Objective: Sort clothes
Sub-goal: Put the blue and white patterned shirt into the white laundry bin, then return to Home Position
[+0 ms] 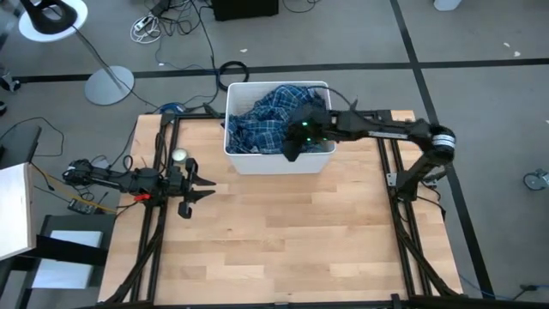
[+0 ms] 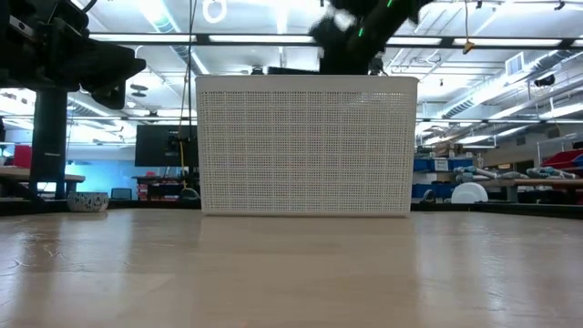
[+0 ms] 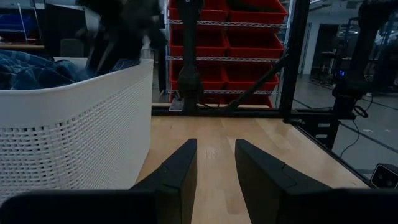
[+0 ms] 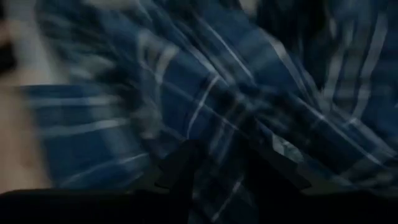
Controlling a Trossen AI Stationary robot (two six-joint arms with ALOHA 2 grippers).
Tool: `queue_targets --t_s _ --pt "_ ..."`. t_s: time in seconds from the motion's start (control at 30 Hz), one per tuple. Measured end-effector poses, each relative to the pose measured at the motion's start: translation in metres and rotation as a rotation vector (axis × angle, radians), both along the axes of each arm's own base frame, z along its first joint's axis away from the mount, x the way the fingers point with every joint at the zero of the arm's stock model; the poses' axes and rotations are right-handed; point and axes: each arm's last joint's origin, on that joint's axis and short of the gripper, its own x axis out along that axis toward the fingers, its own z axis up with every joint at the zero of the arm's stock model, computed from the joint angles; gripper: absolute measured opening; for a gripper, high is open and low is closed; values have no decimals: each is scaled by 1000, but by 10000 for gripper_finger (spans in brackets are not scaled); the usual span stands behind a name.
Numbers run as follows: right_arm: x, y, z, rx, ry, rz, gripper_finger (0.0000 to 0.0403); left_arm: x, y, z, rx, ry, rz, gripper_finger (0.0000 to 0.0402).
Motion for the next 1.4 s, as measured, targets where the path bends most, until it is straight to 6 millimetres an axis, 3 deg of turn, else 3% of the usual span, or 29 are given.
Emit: queue_targets --t_s 0.17,0.37,0.53,0.67,0.93,1.1,1.23,1.4 --pt "15 -25 -42 86 108 -83 141 0 0 0 0 0 0 115" --pt "20 -51 -66 234 100 -101 140 0 0 0 0 0 0 115" --pt "16 -54 -51 299 -15 -45 141 0 0 0 0 1 0 115" --pt "7 -46 -12 218 -168 -29 141 0 0 0 0 0 0 115" --pt "-32 -16 58 51 -342 -11 141 0 0 0 0 0 0 115" --pt "-50 22 81 -48 -365 138 141 0 0 0 0 0 0 115" --pt "-68 62 85 -148 -376 229 141 0 0 0 0 0 0 115" --pt "-96 101 54 -227 -358 178 141 0 0 0 0 0 0 115"
